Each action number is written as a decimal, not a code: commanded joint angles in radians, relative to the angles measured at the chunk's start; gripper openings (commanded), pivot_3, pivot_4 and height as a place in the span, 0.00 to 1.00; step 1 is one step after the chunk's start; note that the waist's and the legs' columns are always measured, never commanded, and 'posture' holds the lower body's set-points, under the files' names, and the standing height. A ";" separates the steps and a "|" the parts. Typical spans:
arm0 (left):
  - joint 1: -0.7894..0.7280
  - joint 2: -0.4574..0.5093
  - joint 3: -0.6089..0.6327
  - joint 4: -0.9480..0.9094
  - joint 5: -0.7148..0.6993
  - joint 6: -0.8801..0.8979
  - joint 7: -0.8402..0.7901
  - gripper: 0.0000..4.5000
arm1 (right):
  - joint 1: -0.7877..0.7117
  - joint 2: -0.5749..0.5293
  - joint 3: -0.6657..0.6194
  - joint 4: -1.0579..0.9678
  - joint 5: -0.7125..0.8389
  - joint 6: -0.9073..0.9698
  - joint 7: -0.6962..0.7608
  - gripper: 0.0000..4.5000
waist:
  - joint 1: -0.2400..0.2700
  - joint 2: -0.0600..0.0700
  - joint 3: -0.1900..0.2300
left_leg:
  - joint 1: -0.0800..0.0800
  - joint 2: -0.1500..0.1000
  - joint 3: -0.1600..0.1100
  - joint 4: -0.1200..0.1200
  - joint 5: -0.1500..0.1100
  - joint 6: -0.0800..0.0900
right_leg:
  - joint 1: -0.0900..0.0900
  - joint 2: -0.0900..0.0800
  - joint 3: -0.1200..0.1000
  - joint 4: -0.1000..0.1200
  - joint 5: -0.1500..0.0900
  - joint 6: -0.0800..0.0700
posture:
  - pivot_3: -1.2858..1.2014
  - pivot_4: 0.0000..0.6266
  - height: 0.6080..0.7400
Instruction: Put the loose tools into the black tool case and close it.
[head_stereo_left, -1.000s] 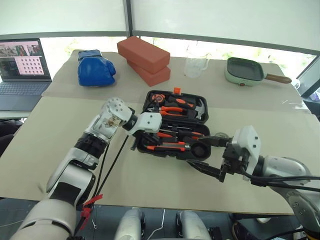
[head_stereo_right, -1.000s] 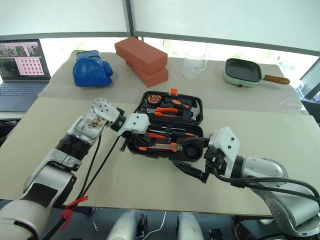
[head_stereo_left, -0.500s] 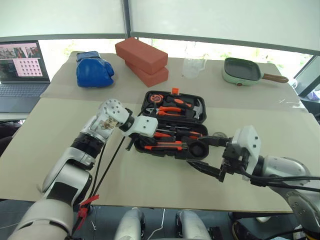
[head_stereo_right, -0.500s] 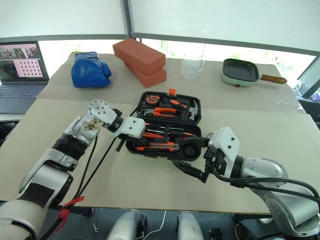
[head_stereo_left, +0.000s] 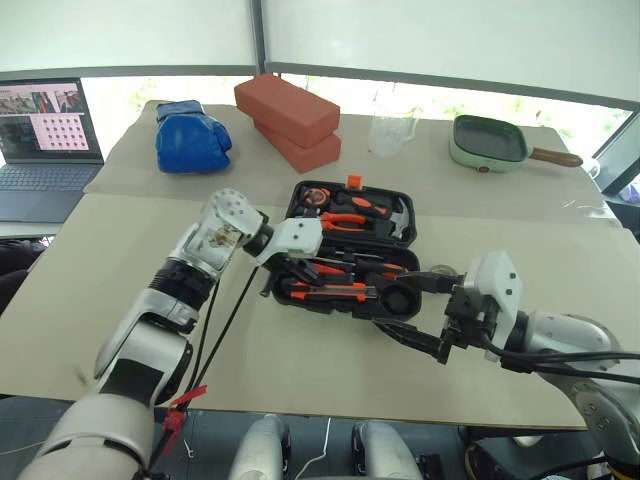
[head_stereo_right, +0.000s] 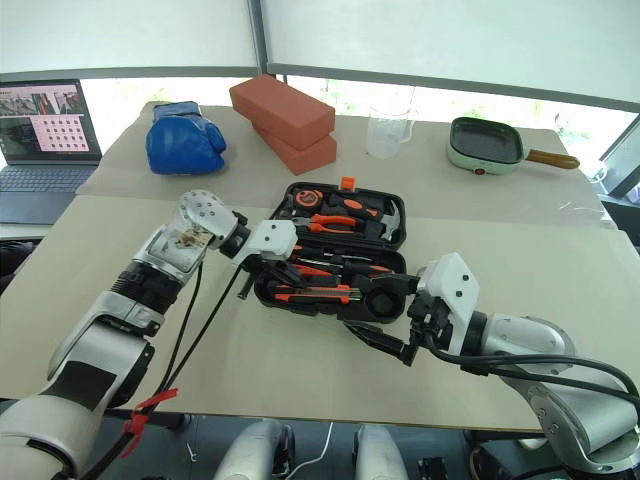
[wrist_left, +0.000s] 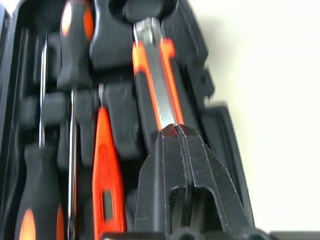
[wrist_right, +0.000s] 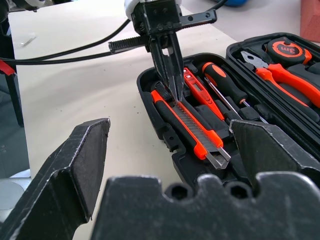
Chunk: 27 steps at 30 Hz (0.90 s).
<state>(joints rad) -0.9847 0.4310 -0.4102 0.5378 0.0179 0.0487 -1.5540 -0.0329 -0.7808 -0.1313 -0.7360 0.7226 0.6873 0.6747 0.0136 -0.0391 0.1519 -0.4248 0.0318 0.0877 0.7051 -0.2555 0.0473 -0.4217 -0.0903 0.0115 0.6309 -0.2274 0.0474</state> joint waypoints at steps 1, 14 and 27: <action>-0.027 -0.019 0.000 -0.010 0.014 -0.025 0.032 0.00 | 0.001 0.005 -0.017 -0.018 -0.007 -0.027 -0.001 1.00 | -0.001 0.000 0.000 | 0.000 0.000 0.000 0.000 0.000 0.000 | 0.000 0.000 0.000 0.000 0.000 0.000 | 0.52 0.24 0.99; 0.012 -0.046 -0.089 0.102 0.136 -0.189 0.076 0.00 | 0.022 0.016 -0.026 -0.045 -0.005 -0.016 -0.023 1.00 | 0.000 0.000 0.000 | 0.001 0.000 0.000 0.000 0.000 0.000 | 0.001 0.000 0.000 0.000 0.000 0.000 | 0.52 0.24 0.99; 0.004 -0.065 -0.058 0.174 0.125 -0.224 0.135 0.00 | 0.014 0.009 -0.026 -0.045 0.003 -0.008 -0.031 1.00 | 0.005 0.000 -0.004 | 0.003 0.000 0.000 0.000 0.000 0.001 | 0.004 -0.001 0.000 0.000 0.000 0.001 | 0.52 0.24 0.99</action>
<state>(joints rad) -0.9880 0.3648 -0.4664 0.6833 0.1218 -0.2058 -1.4393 -0.0124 -0.7682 -0.1314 -0.7492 0.7137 0.6871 0.6468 0.0184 -0.0390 0.1481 -0.4220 0.0321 0.0872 0.7054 -0.2551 0.0482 -0.4182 -0.0915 0.0115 0.6308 -0.2269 0.0482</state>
